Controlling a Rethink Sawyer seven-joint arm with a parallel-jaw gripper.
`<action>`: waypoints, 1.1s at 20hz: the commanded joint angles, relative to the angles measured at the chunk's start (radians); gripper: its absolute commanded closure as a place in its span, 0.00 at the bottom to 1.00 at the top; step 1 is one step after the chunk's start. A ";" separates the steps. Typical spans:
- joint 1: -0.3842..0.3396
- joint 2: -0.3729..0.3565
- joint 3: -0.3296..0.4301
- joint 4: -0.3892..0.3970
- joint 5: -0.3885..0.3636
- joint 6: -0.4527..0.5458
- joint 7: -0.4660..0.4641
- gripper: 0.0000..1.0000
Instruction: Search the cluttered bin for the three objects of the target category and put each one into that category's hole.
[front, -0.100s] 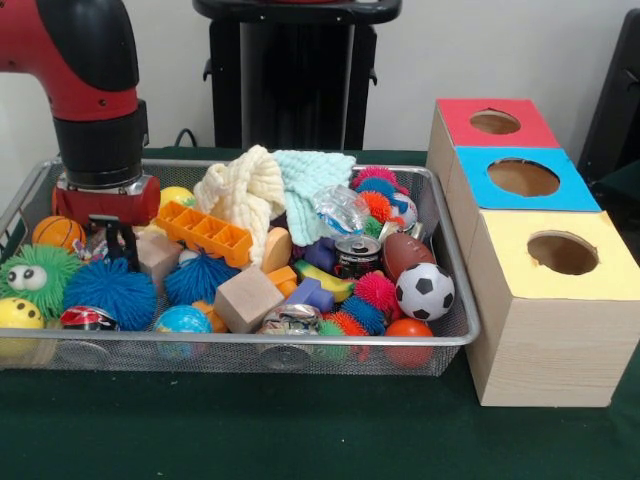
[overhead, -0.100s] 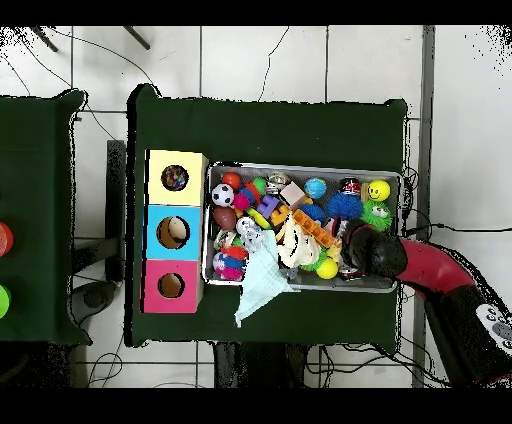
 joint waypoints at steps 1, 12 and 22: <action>0.048 0.001 -0.076 0.132 0.021 0.039 0.147 1.00; 0.009 0.086 -0.080 0.170 0.066 0.064 0.117 1.00; -0.022 0.113 -0.066 0.169 0.098 0.101 0.049 1.00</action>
